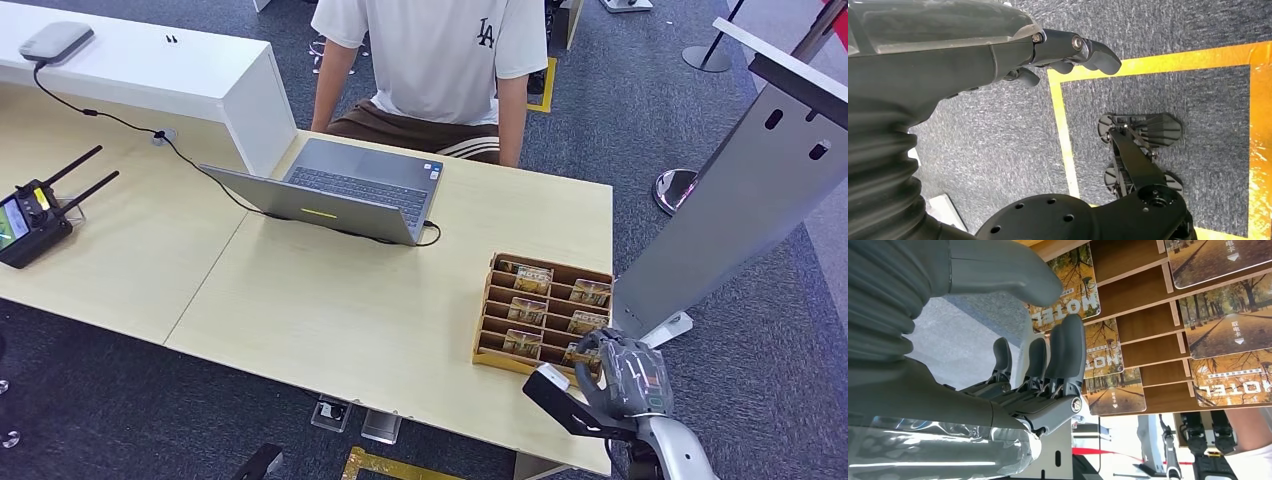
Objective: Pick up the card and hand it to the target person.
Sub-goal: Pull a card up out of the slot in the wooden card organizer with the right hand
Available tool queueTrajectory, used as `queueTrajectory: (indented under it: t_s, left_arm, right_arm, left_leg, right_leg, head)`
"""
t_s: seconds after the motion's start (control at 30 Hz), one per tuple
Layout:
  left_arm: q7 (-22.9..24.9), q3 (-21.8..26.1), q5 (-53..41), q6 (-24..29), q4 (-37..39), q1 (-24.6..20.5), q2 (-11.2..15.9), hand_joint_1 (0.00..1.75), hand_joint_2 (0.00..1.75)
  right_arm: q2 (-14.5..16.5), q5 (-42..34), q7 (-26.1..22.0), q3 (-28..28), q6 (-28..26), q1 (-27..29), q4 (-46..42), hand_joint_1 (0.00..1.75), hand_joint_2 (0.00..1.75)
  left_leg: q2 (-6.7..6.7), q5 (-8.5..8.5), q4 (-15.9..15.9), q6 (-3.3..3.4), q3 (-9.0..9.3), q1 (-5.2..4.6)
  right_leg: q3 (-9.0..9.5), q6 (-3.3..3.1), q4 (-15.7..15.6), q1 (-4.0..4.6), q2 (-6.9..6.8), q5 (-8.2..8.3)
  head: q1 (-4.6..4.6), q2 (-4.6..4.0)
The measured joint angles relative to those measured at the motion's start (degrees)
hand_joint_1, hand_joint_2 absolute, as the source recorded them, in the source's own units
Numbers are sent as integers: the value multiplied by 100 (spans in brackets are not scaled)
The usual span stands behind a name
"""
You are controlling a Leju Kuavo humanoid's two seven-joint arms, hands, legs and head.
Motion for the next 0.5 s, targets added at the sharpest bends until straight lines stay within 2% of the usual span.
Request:
queueTrajectory:
  t_s: [0.27,0.5]
  left_arm:
    - [15,-10,10,17,-7,-3,-11,0,175]
    - [4,-51,35,7,-3,-3,-16,0,175]
  right_arm:
    - [46,-17,-61,-9,-75,-51,173,100,175]
    - [77,-22,-113,-24,-128,-79,268,82,175]
  left_leg:
    - [2,1,-2,0,2,0]
    - [6,3,-5,0,1,-1]
  right_leg:
    - [1,0,-2,0,3,2]
    - [-2,0,-3,-1,8,5]
  head:
    - [0,0]
    - [0,0]
